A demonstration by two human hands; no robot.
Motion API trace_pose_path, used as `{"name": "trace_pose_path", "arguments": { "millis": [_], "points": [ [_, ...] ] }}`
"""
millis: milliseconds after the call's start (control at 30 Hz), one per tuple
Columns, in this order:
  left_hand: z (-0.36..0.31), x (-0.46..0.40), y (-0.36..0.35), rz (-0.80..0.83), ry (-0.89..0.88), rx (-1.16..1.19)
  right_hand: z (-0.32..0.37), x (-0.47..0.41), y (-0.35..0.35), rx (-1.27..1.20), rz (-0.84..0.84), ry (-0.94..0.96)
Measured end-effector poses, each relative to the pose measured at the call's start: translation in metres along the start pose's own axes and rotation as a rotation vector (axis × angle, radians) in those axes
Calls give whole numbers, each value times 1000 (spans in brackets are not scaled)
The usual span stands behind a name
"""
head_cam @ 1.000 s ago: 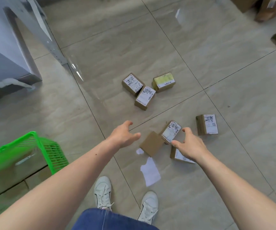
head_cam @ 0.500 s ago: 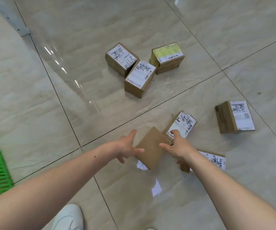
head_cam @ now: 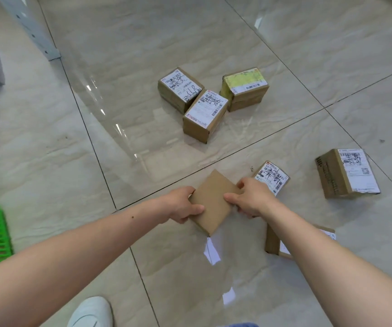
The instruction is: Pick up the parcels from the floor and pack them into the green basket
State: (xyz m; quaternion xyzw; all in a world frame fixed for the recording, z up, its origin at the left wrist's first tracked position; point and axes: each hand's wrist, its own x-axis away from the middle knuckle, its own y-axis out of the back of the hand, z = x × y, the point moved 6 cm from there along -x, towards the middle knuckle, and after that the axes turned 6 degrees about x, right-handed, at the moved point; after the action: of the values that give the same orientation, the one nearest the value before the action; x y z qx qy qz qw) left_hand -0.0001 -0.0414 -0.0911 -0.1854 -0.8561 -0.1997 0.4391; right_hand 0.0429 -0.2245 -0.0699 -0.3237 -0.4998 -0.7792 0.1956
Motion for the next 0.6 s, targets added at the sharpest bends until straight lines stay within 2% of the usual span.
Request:
{"name": "trace_pose_path", "arguments": {
  "millis": [200,400,600],
  "points": [
    [-9,36,58,-195,-77,101,65,6,24,34,-85,166],
    [-28,96,106,-309,-118,172,128,50,59,70,-182,227],
    [-73,195,135,-413,-141,220,178,138,117,13,-107,273]
  ]
}}
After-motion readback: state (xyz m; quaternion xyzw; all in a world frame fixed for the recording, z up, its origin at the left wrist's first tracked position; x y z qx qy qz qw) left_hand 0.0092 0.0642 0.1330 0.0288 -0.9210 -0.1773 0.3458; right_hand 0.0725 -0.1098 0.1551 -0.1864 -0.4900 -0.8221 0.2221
